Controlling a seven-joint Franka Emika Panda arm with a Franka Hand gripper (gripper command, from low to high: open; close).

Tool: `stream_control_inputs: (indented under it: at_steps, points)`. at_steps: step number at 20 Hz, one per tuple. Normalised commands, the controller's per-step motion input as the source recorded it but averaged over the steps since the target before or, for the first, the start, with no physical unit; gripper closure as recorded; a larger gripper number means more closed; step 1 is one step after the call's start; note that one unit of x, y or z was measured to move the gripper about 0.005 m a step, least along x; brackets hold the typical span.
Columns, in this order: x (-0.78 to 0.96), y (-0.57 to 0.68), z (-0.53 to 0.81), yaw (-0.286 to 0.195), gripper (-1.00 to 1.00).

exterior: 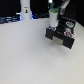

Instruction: Open the kcup holder, insert the kcup into the holder, and close the kcup holder

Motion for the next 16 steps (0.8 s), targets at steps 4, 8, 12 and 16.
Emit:
stream_control_inputs:
  at_steps: [4, 8, 12, 16]
  points:
    - [0.06, 0.61, 0.05, 0.058, 1.0]
    - [0.01, 0.55, -0.01, 0.082, 1.0]
    - [-0.05, 0.51, -0.03, 0.098, 1.0]
    - [-0.18, 0.45, -0.04, 0.118, 1.0]
